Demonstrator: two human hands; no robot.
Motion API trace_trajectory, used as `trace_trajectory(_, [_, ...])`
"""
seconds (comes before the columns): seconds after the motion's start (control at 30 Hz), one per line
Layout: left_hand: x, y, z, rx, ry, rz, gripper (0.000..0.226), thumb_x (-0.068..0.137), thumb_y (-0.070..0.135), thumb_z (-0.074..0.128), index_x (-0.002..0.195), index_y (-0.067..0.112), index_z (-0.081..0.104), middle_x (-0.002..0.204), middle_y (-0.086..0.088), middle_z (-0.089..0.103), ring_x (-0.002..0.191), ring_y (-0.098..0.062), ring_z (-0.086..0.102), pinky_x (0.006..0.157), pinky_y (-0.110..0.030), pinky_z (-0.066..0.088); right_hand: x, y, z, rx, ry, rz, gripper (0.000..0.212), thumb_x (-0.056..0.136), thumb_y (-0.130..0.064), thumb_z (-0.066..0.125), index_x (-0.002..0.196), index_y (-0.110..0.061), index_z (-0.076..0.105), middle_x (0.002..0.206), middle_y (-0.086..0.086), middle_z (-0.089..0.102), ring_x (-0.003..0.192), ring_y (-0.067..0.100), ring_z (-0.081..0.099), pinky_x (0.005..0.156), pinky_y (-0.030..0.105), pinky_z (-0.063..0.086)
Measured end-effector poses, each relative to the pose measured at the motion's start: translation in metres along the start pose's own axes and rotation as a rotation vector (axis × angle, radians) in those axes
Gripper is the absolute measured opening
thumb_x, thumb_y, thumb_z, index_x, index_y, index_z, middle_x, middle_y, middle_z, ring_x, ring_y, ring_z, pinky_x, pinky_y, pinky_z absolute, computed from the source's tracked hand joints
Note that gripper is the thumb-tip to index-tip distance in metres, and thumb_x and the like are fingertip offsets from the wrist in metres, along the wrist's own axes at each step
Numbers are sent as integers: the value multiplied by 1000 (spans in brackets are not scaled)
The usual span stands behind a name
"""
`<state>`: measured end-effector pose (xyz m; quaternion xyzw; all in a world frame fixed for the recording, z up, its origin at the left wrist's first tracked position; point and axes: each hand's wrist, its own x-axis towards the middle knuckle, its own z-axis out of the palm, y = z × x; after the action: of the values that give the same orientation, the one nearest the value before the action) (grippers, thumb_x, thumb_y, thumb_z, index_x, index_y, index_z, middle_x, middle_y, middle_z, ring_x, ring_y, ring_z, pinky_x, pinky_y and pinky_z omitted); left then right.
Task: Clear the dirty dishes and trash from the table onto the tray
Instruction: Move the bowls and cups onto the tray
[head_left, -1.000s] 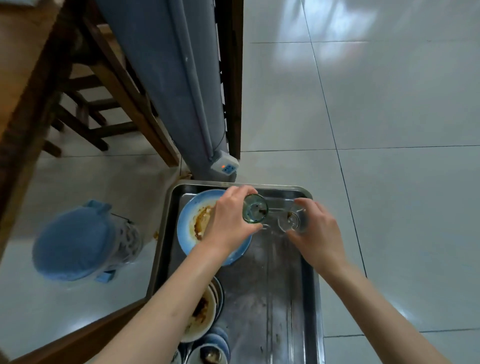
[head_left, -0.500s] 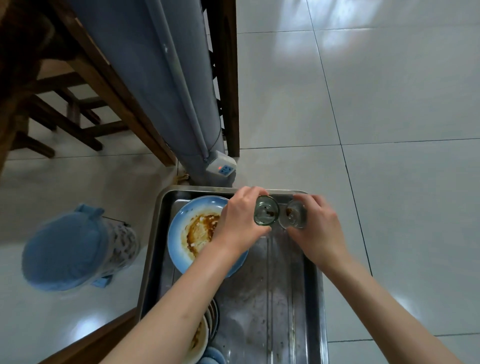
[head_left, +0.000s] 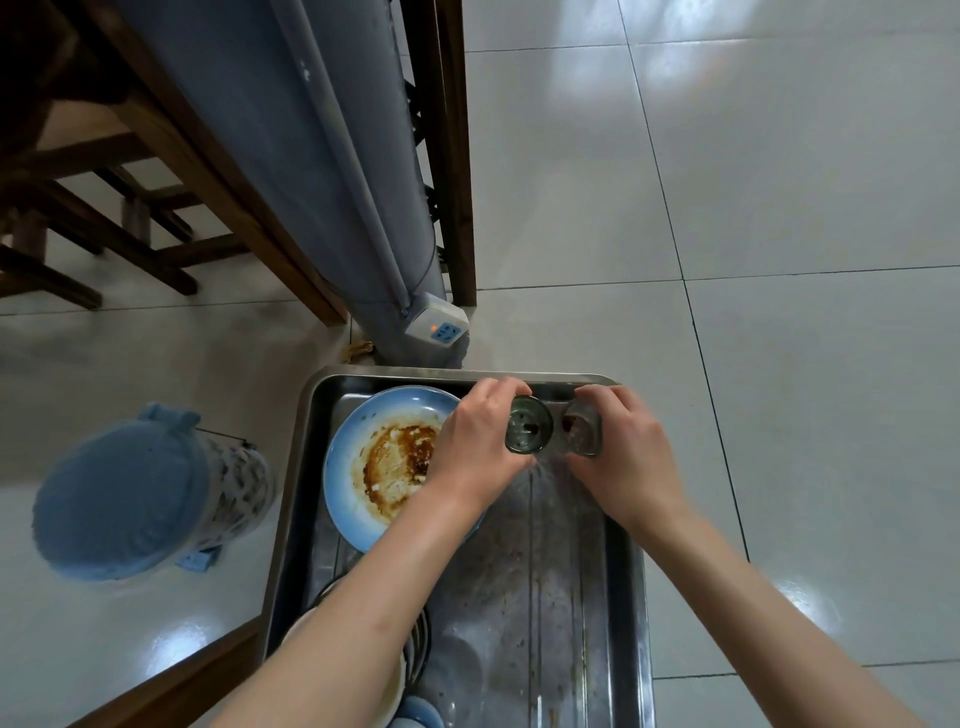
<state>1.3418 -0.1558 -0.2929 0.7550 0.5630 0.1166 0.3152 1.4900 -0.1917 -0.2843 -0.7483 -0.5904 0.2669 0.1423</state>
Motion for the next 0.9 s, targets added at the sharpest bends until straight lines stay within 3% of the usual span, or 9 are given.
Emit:
trace_trajectory(0.43, [1, -3, -2, 35, 29, -18, 62, 66, 14, 82, 120, 19, 52, 117, -1, 54, 105, -17, 54, 82, -16, 39, 1, -2, 4, -41, 4, 1, 61, 64, -7, 77, 121, -12, 55, 118, 7, 53, 98, 25, 57, 75, 22, 40])
trace_trajectory(0.6, [-1, -3, -3, 33, 13, -16, 66, 67, 13, 82, 125, 19, 50, 119, -1, 52, 108, -16, 53, 84, -17, 38, -1, -3, 4, -33, -23, 4, 68, 65, -11, 79, 126, -15, 51, 122, 7, 51, 103, 25, 55, 83, 27, 44])
trace_trajectory(0.77, [-7, -4, -13, 19, 19, -26, 68, 69, 14, 80, 128, 20, 48, 122, 0, 50, 109, -15, 51, 84, -15, 37, -7, -5, -1, -37, -14, -4, 74, 65, -8, 79, 131, -15, 47, 127, 6, 50, 111, 24, 51, 85, 22, 39])
trace_trajectory(0.9, [-20, 1, -35, 11, 40, -50, 70, 70, 18, 79, 132, 21, 46, 126, 1, 49, 115, -14, 48, 88, -15, 35, -17, -18, -16, -54, -11, -11, 75, 66, -6, 77, 133, -13, 45, 130, 6, 48, 117, 24, 46, 92, 26, 38])
